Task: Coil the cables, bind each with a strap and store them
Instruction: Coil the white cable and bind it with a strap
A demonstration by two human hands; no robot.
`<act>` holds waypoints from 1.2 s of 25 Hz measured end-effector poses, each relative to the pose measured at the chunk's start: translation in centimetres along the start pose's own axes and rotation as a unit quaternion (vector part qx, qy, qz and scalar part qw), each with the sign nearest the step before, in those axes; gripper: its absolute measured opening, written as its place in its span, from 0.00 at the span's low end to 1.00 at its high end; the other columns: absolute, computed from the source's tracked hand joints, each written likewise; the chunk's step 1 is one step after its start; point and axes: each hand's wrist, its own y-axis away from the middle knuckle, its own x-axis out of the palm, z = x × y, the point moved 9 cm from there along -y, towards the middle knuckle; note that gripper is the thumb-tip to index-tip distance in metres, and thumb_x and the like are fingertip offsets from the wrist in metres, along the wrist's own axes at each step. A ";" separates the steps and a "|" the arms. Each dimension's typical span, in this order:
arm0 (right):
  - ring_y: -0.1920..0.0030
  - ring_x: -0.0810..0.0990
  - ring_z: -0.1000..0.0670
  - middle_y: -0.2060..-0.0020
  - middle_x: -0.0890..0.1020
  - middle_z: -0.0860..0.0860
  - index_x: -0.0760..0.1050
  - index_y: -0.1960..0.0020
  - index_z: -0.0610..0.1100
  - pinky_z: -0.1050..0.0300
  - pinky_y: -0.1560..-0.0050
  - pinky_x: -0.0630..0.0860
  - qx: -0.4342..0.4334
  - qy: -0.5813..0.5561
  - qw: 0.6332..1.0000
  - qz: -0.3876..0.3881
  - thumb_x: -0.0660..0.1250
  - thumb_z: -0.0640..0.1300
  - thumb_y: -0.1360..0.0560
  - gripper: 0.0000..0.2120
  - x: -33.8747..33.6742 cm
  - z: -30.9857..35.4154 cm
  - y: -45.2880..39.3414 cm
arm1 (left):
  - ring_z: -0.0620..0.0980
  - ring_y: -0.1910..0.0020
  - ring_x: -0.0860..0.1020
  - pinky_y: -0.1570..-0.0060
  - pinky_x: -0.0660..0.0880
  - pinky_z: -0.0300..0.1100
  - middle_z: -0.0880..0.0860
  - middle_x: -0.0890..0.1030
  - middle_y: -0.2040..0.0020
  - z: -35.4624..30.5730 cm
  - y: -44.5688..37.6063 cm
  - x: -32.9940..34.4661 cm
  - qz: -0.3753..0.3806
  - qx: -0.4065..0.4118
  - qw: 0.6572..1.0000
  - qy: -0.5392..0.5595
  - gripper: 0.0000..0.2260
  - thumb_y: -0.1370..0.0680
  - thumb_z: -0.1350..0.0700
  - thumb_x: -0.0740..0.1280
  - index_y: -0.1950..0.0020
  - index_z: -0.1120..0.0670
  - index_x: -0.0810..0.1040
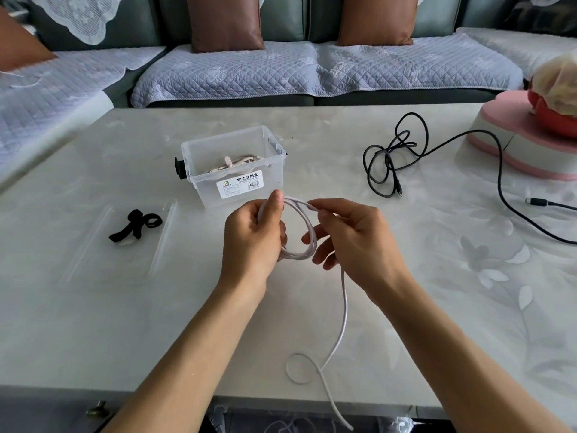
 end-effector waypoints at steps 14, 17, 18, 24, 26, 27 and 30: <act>0.67 0.80 0.52 0.67 0.80 0.52 0.79 0.58 0.40 0.55 0.68 0.80 -0.078 0.081 0.993 0.040 0.58 0.43 0.18 0.15 2.3 0.6 0.6 | 0.46 0.73 0.75 0.67 0.77 0.47 0.48 0.77 0.73 -2.1 0.6 -1.2 -0.058 0.121 0.989 -0.067 0.10 0.17 0.51 0.59 0.51 0.54 0.77; 0.69 0.79 0.48 0.69 0.78 0.51 0.79 0.56 0.40 0.54 0.69 0.77 -0.109 0.126 0.986 -0.012 0.59 0.40 0.19 0.12 1.2 1.0 0.3 | 0.48 0.76 0.75 0.75 0.74 0.41 0.48 0.79 0.72 -2.0 0.7 -0.5 -0.025 0.104 0.992 -0.067 0.09 0.16 0.53 0.59 0.51 0.55 0.76; 0.69 0.79 0.45 0.69 0.77 0.49 0.78 0.56 0.39 0.50 0.68 0.77 -0.123 0.152 0.980 -0.031 0.58 0.39 0.19 0.12 0.7 1.2 0.1 | 0.49 0.77 0.77 0.75 0.75 0.41 0.49 0.80 0.69 -1.9 0.6 -0.2 -0.001 0.098 0.992 -0.077 0.08 0.17 0.53 0.60 0.50 0.55 0.76; 0.65 0.75 0.46 0.69 0.77 0.51 0.81 0.50 0.44 0.56 0.63 0.72 -0.154 0.280 0.947 0.026 0.60 0.38 0.20 0.11 0.4 1.9 -0.4 | 0.44 0.65 0.80 0.60 0.76 0.36 0.45 0.82 0.60 -2.0 1.0 0.7 0.148 0.170 0.934 -0.277 0.11 0.23 0.52 0.70 0.42 0.46 0.77; 0.65 0.73 0.50 0.69 0.76 0.53 0.82 0.50 0.46 0.62 0.64 0.68 -0.153 0.293 0.942 0.059 0.60 0.38 0.20 0.11 0.8 1.8 -0.3 | 0.44 0.63 0.77 0.63 0.72 0.35 0.46 0.81 0.62 -2.5 1.5 1.3 0.184 0.206 0.904 -0.327 0.04 0.21 0.52 0.67 0.47 0.49 0.80; 0.66 0.74 0.51 0.69 0.77 0.54 0.82 0.51 0.46 0.62 0.64 0.69 -0.144 0.278 0.948 0.062 0.60 0.39 0.20 0.11 0.8 1.7 -0.4 | 0.44 0.64 0.76 0.66 0.70 0.34 0.46 0.79 0.65 -2.4 1.4 1.4 0.190 0.208 0.899 -0.335 0.05 0.20 0.53 0.66 0.51 0.50 0.81; 0.68 0.78 0.52 0.69 0.79 0.53 0.82 0.53 0.42 0.58 0.63 0.77 -0.052 0.104 0.992 0.047 0.63 0.41 0.20 0.09 0.2 0.3 -0.7 | 0.41 0.69 0.74 0.70 0.66 0.30 0.42 0.75 0.69 -2.6 0.6 1.0 0.135 0.206 0.909 -0.335 0.08 0.19 0.57 0.64 0.57 0.51 0.79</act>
